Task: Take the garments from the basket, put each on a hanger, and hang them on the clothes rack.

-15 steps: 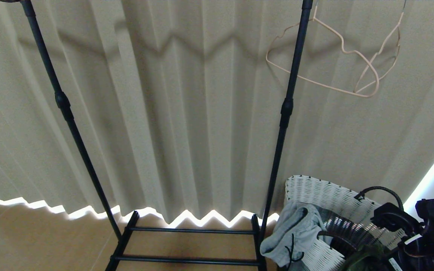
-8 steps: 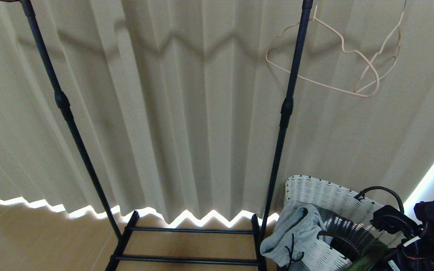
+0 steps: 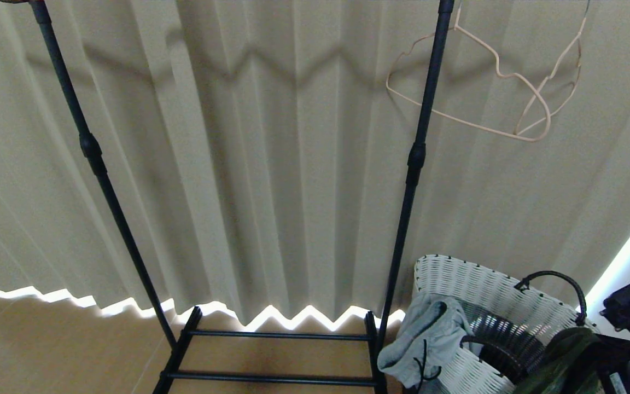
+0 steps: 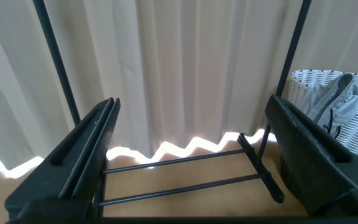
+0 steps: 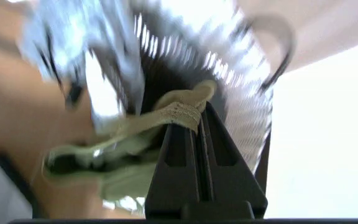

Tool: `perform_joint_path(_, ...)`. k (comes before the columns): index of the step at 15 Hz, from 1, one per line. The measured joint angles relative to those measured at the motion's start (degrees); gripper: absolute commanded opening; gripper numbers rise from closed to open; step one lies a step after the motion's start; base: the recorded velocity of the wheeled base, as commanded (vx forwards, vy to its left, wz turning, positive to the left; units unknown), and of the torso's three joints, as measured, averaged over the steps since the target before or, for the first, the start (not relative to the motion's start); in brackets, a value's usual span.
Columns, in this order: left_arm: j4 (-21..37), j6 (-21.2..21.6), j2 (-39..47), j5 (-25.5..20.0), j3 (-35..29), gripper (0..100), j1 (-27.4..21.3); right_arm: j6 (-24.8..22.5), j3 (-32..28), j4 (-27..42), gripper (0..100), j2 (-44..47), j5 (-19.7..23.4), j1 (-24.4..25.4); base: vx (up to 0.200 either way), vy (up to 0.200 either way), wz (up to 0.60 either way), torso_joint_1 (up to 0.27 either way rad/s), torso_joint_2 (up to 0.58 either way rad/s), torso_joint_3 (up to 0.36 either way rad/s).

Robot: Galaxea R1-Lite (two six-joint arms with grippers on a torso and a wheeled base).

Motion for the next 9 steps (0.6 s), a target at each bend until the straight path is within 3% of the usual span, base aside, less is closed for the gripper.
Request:
perform_joint_path(4,-0.09,0.33,0.0,-0.11,0.0,100,-0.04,0.1,1.18,0.6,0,-14.62,1.79,0.66,-0.2,0.0,0.0,0.0,0.0,0.004)
perform_joint_path(7,0.02,0.35,0.0,-0.11,0.0,100,-0.04,0.05,2.34,0.57,0,-19.58,1.89,1.85,-0.2,0.0,0.0,0.001,0.0,0.007)
perform_joint_path(9,-0.01,0.11,0.0,-0.2,0.0,100,-0.04,0.02,2.43,0.57,0,-20.93,1.89,2.07,0.0,0.0,0.0,0.0,0.0,0.0)
